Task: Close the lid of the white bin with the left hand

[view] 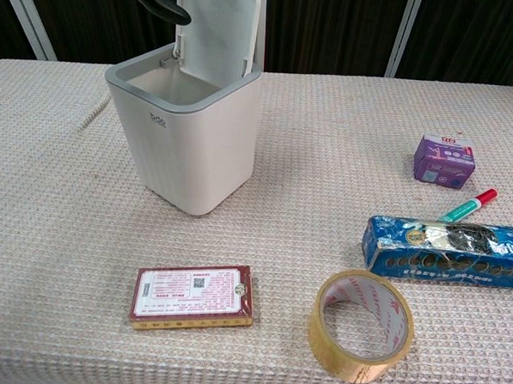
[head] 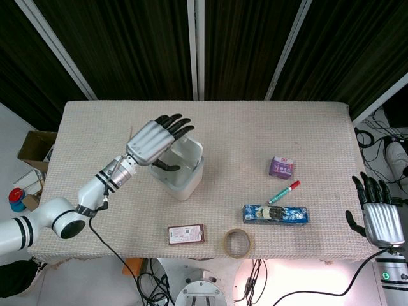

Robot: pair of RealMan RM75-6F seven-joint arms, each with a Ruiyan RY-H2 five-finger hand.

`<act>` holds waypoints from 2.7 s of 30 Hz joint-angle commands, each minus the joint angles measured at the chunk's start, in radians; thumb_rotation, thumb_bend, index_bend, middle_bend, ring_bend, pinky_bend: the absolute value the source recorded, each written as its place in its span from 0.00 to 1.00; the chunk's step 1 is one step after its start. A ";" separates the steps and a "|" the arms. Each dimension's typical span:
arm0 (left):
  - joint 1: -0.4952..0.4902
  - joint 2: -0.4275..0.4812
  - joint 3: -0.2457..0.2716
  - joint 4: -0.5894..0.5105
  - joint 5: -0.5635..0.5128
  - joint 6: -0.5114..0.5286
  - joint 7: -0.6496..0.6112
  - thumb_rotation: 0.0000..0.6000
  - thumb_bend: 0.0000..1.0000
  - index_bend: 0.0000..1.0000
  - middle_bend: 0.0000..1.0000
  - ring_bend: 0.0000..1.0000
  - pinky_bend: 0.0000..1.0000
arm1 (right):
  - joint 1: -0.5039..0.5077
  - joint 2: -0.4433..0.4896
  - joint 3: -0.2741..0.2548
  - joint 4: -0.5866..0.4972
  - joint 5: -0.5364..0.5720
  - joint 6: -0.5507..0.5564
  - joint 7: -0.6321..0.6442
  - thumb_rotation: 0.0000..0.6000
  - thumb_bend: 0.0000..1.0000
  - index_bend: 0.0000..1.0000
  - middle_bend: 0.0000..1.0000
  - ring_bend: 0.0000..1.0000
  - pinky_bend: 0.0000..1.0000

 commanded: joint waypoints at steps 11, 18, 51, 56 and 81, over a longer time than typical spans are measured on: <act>-0.029 -0.003 0.031 -0.021 -0.035 0.023 0.048 0.62 0.12 0.12 0.13 0.09 0.23 | -0.009 0.001 -0.003 0.015 -0.009 0.016 0.025 1.00 0.31 0.00 0.00 0.00 0.00; -0.058 -0.020 0.053 -0.019 -0.045 0.009 0.085 0.59 0.12 0.12 0.15 0.09 0.23 | -0.009 -0.002 -0.002 0.024 -0.010 0.016 0.033 1.00 0.31 0.00 0.00 0.00 0.00; 0.055 0.044 0.230 -0.159 0.075 0.107 0.094 0.43 0.12 0.12 0.30 0.09 0.23 | -0.004 -0.007 -0.005 0.017 -0.008 0.003 0.014 1.00 0.31 0.00 0.00 0.00 0.00; 0.063 0.028 0.245 -0.144 0.092 0.104 0.088 0.42 0.12 0.12 0.30 0.09 0.23 | -0.002 -0.009 -0.005 0.013 -0.009 0.000 0.010 1.00 0.31 0.00 0.00 0.00 0.00; 0.409 0.100 0.351 -0.202 0.206 0.563 0.080 0.39 0.09 0.12 0.14 0.09 0.25 | -0.008 -0.012 -0.006 0.042 0.000 0.000 0.047 1.00 0.31 0.00 0.00 0.00 0.00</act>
